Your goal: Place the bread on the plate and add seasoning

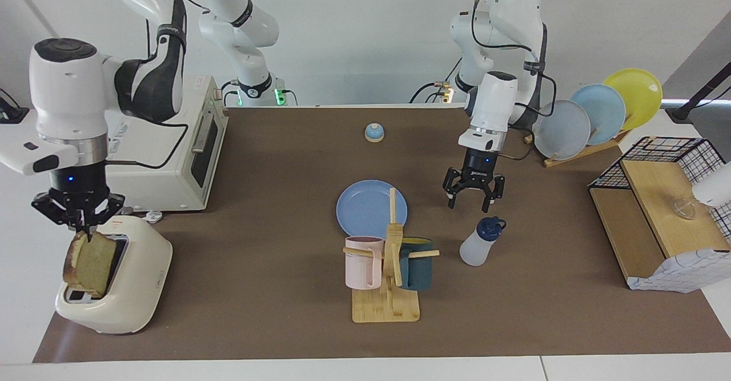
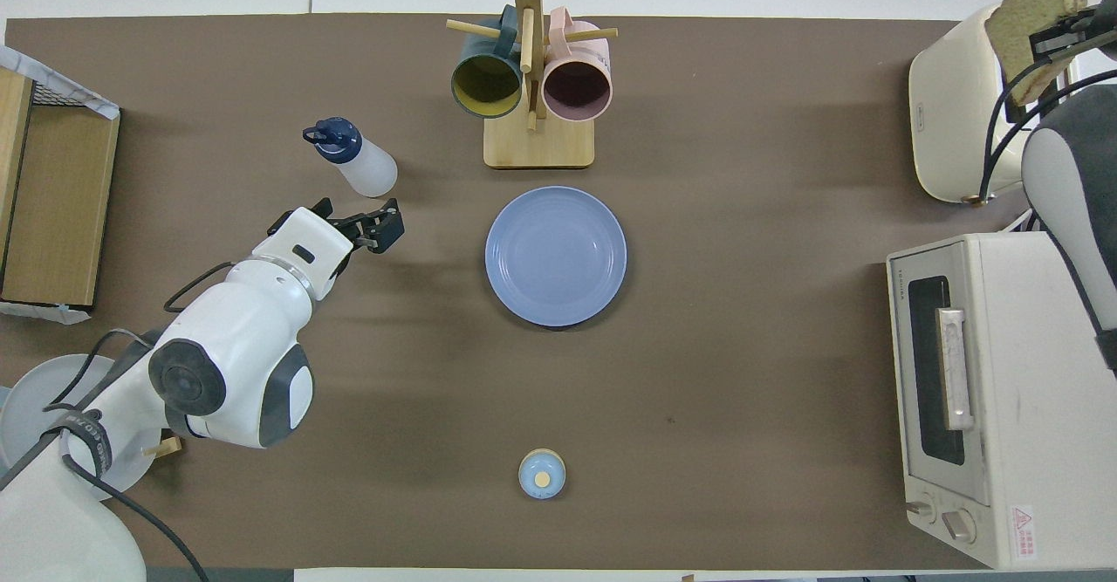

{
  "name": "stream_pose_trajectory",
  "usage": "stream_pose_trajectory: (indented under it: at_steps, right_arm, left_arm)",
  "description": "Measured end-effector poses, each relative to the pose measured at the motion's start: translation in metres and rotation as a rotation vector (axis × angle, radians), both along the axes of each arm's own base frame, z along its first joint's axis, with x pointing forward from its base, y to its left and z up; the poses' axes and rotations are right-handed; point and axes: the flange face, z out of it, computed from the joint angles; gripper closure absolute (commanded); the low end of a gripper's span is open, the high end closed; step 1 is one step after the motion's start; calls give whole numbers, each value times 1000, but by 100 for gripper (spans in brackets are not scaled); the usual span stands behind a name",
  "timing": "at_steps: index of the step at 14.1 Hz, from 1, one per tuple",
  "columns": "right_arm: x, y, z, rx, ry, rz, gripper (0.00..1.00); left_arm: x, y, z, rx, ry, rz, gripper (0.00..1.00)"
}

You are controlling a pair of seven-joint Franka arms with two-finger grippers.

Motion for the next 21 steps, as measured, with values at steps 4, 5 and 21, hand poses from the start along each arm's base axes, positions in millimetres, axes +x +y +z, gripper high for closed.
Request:
stream_pose_trajectory:
  at_steps: [4,5,21]
  right_arm:
    - [-34,104,31,7,104,61,100]
    - [-43,129,34,22,114,40,100]
    - [-164,397,-103,521,138,-238,100]
  left_arm:
    - [17,0,-9,8,-1,0,0]
    - [20,1,-8,11,-5,1,0]
    - [46,-2,-35,101,-163,24,0]
